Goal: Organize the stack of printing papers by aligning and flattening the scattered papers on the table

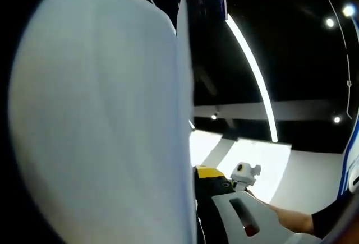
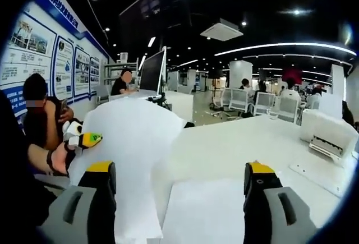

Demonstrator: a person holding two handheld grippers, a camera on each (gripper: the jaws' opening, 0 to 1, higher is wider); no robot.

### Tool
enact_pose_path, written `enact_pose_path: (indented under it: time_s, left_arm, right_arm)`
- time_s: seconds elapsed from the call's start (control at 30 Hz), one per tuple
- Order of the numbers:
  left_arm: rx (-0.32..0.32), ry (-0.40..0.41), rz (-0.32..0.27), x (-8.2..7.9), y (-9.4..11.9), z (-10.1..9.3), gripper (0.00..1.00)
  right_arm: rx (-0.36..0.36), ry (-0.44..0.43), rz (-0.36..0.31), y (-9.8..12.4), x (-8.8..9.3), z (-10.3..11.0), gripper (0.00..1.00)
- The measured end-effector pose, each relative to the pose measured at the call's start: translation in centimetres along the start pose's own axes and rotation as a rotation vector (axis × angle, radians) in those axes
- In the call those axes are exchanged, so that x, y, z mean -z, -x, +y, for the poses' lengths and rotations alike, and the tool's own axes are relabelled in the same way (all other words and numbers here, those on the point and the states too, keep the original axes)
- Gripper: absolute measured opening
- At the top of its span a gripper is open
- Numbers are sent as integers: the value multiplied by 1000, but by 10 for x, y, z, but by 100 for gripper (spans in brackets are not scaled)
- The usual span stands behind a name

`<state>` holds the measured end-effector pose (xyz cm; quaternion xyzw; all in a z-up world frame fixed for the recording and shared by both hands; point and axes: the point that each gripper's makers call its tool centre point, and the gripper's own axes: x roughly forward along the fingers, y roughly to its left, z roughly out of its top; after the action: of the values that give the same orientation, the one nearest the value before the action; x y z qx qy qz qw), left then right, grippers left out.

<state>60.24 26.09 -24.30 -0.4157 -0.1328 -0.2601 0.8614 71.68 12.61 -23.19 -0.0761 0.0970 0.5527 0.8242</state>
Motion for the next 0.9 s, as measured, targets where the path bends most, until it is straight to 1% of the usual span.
enact_pose_path:
  time_s: [0.57, 0.9]
  left_arm:
    - [0, 3, -1, 0, 0, 0, 6]
    - [0, 7, 0, 0, 1, 0, 6]
  right_arm:
    - [37, -12, 28, 8, 17, -12, 90]
    - [79, -25, 58, 16, 37, -28, 90]
